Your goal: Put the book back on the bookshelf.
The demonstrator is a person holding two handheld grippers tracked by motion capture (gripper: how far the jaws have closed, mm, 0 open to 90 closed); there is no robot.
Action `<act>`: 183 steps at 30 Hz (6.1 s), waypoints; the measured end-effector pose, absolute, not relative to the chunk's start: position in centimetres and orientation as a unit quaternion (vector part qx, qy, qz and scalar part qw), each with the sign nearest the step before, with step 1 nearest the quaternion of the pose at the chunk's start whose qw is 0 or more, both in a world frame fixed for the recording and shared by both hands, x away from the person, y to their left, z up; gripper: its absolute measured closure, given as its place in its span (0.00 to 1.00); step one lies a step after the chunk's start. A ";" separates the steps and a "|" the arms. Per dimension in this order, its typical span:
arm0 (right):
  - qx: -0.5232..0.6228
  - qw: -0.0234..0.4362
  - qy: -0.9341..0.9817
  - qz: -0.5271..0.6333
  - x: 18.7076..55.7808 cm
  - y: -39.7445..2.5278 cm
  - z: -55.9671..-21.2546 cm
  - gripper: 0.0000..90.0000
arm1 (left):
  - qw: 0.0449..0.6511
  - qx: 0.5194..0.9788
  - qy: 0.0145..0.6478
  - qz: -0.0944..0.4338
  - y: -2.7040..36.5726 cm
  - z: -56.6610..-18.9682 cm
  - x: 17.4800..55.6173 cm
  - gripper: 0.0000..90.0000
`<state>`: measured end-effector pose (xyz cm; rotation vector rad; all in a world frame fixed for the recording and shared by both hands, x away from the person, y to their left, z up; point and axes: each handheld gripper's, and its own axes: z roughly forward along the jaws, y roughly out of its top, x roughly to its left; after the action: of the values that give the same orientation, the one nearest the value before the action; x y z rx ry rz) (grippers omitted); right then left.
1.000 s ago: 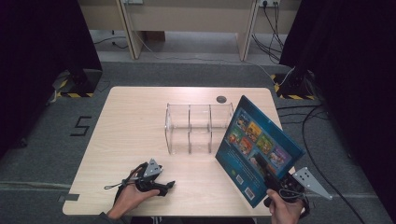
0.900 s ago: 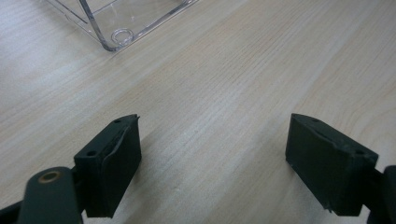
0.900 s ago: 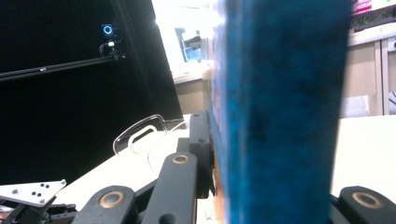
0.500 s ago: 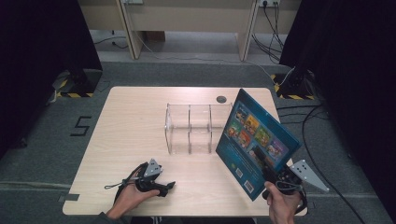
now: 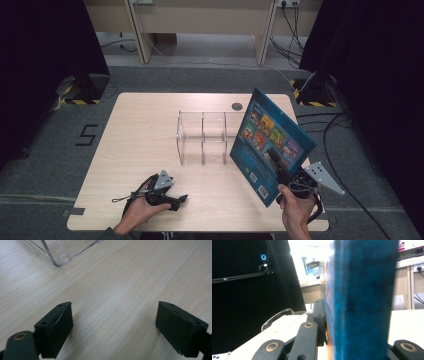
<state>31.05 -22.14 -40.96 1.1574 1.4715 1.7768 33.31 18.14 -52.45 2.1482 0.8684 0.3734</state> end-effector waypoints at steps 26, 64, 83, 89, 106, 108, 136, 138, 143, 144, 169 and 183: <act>0.433 0.306 0.546 0.649 35.8 -19.5 -40.5 0.91 | 0.387 0.844 0.341 0.146 18.1 -52.5 33.3 0.15; 0.446 0.333 0.542 0.629 39.2 -16.3 -42.1 0.90 | 0.386 0.846 0.338 0.146 18.1 -52.5 33.3 0.13; 0.459 0.326 0.540 0.626 37.8 -17.2 -43.1 0.89 | 0.386 0.847 0.336 0.144 18.0 -52.5 33.2 0.12; 0.463 0.321 0.536 0.629 37.2 -17.4 -43.3 0.85 | 0.386 0.847 0.336 0.144 18.0 -52.5 33.2 0.12; 0.462 0.320 0.551 0.616 35.5 -17.5 -43.8 0.81 | 0.386 0.847 0.336 0.144 18.0 -52.5 33.2 0.12; 0.463 0.315 0.552 0.618 35.2 -17.6 -43.9 0.80 | 0.386 0.847 0.336 0.144 18.0 -52.5 33.2 0.12; 0.462 0.291 0.576 0.609 33.2 -18.5 -44.6 0.60 | 0.385 0.848 0.334 0.144 18.0 -52.5 33.2 0.12; 0.463 0.290 0.575 0.609 33.1 -18.6 -44.6 0.59 | 0.385 0.848 0.334 0.144 18.0 -52.5 33.2 0.12; 0.465 0.283 0.578 0.608 33.0 -18.7 -44.8 0.56 | 0.385 0.848 0.334 0.144 18.0 -52.5 33.2 0.12; 0.465 0.282 0.579 0.607 33.0 -18.8 -44.8 0.55 | 0.385 0.848 0.334 0.144 18.0 -52.5 33.2 0.12; 0.456 0.258 0.587 0.617 31.2 -20.5 -45.1 0.42 | 0.381 0.853 0.327 0.139 17.9 -52.5 33.2 0.07; 0.450 0.246 0.601 0.613 30.2 -21.7 -45.5 0.36 | 0.376 0.857 0.324 0.134 17.7 -52.6 33.1 0.00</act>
<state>30.23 -21.68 -45.47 1.2285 1.6390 1.6737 33.07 17.70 -52.60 2.1928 0.8298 0.3433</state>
